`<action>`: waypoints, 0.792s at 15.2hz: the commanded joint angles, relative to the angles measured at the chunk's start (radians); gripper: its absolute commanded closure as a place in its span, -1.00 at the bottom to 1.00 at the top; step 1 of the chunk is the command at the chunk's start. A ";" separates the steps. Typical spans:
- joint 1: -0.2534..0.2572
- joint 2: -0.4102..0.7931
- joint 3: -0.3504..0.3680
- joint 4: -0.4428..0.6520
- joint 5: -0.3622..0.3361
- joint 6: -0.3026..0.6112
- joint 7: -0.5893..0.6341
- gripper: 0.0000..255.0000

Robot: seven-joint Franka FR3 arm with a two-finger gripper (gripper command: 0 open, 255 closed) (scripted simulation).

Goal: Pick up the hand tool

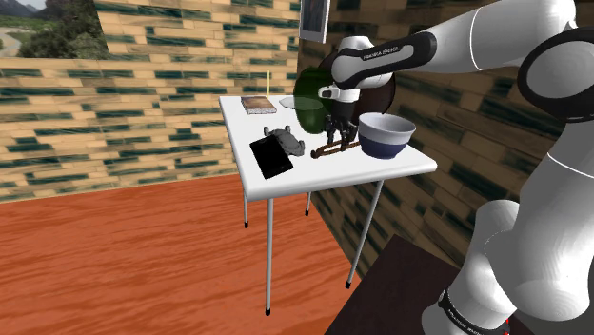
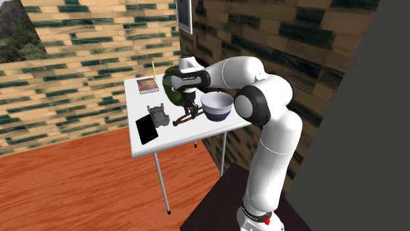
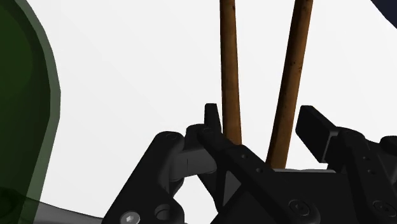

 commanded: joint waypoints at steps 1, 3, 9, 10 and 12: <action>0.000 0.001 0.000 -0.001 0.001 0.002 -0.001 1.00; 0.000 0.001 0.000 -0.002 0.000 0.002 -0.001 1.00; 0.000 0.000 0.000 -0.003 0.000 0.003 0.000 1.00; 0.000 -0.003 0.001 0.008 -0.002 -0.010 0.002 1.00; 0.001 -0.008 0.002 0.030 -0.005 -0.036 0.005 1.00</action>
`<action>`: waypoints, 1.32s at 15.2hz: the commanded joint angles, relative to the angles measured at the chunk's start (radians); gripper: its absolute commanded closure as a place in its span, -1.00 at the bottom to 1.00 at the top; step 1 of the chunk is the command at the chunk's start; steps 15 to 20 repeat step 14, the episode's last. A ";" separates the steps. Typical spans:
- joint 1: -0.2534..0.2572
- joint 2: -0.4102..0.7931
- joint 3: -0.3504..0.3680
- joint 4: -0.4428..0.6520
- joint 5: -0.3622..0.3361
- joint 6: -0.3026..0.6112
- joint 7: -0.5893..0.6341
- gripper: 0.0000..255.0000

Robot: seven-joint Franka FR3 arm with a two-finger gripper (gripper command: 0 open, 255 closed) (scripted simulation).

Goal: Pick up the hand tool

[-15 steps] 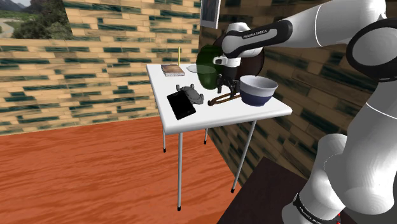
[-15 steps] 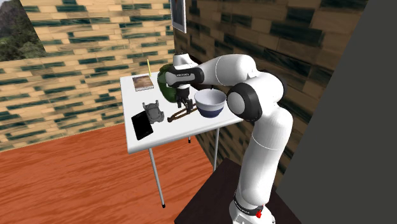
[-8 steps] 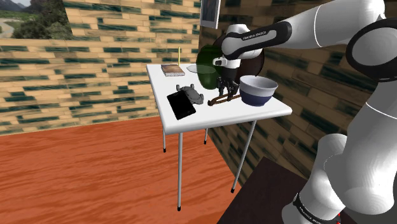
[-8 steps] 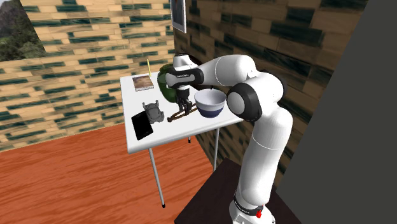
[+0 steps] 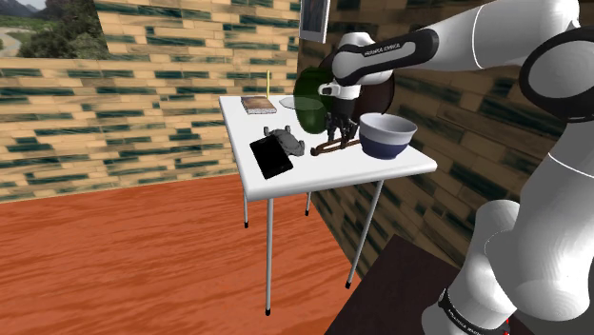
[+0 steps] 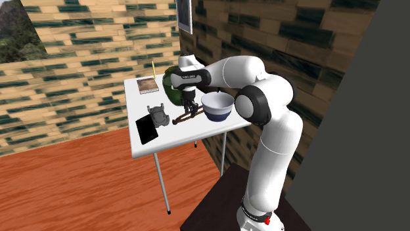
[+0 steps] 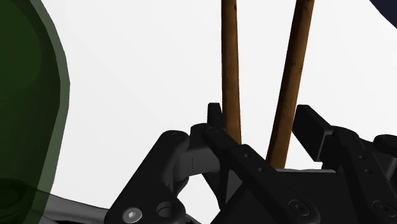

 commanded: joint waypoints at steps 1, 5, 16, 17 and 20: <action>0.000 -0.005 0.000 0.023 -0.003 -0.028 0.002 1.00; 0.001 -0.012 0.002 0.070 -0.007 -0.081 0.005 1.00; 0.002 -0.013 0.003 0.165 -0.008 -0.177 0.007 1.00; 0.002 -0.013 0.003 0.165 -0.008 -0.177 0.007 1.00; 0.002 -0.013 0.003 0.165 -0.008 -0.177 0.007 1.00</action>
